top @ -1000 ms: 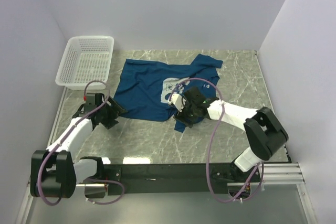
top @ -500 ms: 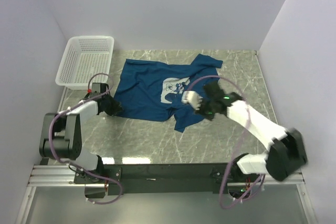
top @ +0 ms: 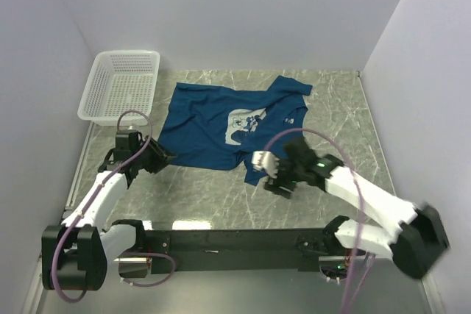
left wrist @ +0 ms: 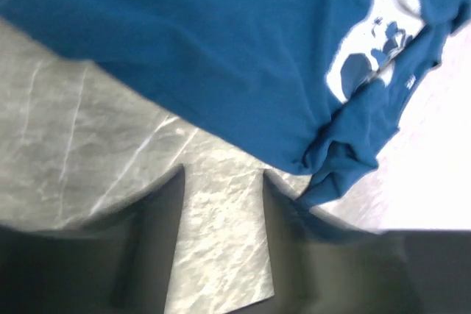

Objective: Fold and stack the t-shirts
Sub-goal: Flatten the tshirt out

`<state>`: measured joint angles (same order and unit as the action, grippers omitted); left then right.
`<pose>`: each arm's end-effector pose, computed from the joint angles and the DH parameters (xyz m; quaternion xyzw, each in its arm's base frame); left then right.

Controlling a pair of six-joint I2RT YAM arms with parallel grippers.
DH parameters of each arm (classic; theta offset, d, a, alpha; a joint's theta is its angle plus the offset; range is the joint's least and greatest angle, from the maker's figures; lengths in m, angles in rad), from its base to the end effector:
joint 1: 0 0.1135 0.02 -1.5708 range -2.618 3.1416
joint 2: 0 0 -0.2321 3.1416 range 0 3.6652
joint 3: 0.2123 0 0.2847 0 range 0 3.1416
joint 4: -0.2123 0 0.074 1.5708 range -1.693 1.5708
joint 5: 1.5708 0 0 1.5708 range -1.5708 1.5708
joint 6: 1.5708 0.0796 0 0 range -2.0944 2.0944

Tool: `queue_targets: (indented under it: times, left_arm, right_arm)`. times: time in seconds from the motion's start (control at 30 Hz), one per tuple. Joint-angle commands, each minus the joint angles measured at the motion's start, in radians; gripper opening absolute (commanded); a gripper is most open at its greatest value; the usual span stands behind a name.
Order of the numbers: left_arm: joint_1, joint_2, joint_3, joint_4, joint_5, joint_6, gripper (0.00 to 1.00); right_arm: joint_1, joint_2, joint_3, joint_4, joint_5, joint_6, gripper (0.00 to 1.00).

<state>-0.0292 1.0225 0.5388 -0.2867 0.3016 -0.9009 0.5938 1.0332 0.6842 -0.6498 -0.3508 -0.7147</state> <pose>0.2801 -0.0318 0.1308 -0.3313 0.8501 -0.2964 0.2822 0.2033 0.1702 0.1490 -0.6139 0.7196 0.1503 0.2874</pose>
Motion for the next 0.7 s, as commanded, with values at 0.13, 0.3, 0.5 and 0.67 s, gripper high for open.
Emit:
queue_targets:
  times: [0.13,0.3,0.5,0.67]
  left_arm:
    - [0.018,0.050,-0.017,0.053,-0.062,0.019,0.81]
    - [0.026,0.240,0.024,0.124,-0.093,0.022,0.79]
    - [0.026,0.458,0.105,0.164,-0.088,0.060,0.08]
    - [0.026,0.377,0.090,0.132,-0.017,0.092,0.01]
  right_arm:
    - [0.162,0.432,0.149,0.366,0.265,0.319,0.73]
    - [0.224,0.588,0.236,0.405,0.338,0.406,0.74]
    - [0.215,0.614,0.229,0.303,0.283,0.338,0.10]
    - [0.137,0.322,0.120,-0.080,0.122,-0.114,0.00]
